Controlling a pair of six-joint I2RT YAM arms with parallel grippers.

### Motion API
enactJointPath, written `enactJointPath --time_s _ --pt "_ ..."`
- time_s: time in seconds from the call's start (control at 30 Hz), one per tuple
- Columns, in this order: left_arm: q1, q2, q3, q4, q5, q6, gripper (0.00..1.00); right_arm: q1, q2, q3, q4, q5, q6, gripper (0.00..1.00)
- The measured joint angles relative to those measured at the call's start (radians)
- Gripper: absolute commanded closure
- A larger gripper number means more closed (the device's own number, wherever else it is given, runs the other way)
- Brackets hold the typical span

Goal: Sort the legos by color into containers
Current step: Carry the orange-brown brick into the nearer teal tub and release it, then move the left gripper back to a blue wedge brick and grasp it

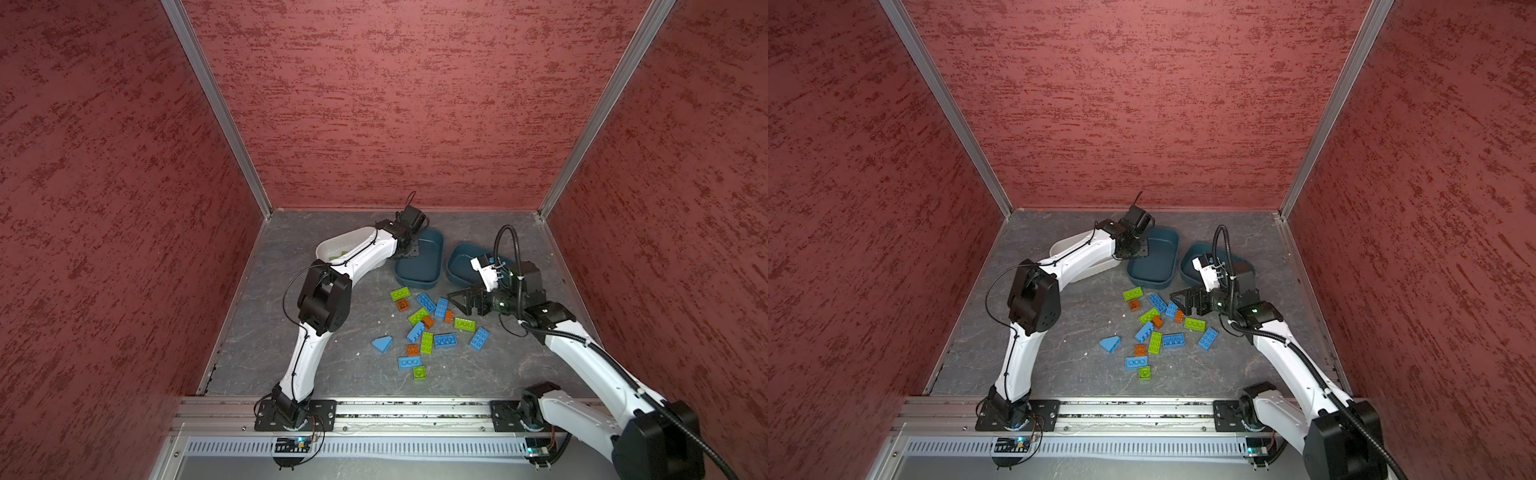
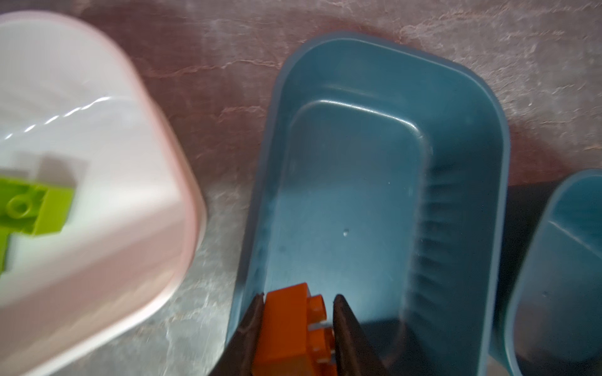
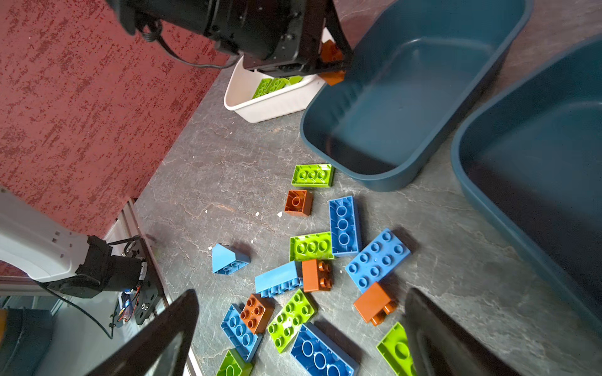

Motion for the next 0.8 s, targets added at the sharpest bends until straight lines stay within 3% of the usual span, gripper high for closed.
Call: enactJointPath --time_s 0.13,0.27,0.5,0.63,0.8 --pt "0.005 0.082 0.105 -0.015 0.0 0.055 0.78 -0.006 -0.001 0.0 0.0 0.003 0.0 0.01" --pt "0.006 0.129 0.182 -0.037 0.0 0.096 0.53 -0.01 -0.001 0.0 0.0 0.004 0.0 0.01" --pt "0.009 0.115 0.203 -0.078 0.0 0.148 0.32 -0.017 -0.001 0.0 0.0 0.003 -0.005 0.01" --pt "0.01 0.041 0.135 -0.1 0.011 0.159 0.27 -0.019 0.0 0.0 0.0 0.002 -0.007 0.01" --pt "-0.001 -0.175 -0.094 -0.113 0.026 0.158 0.23 -0.02 0.0 0.0 -0.001 -0.003 -0.008 0.01"
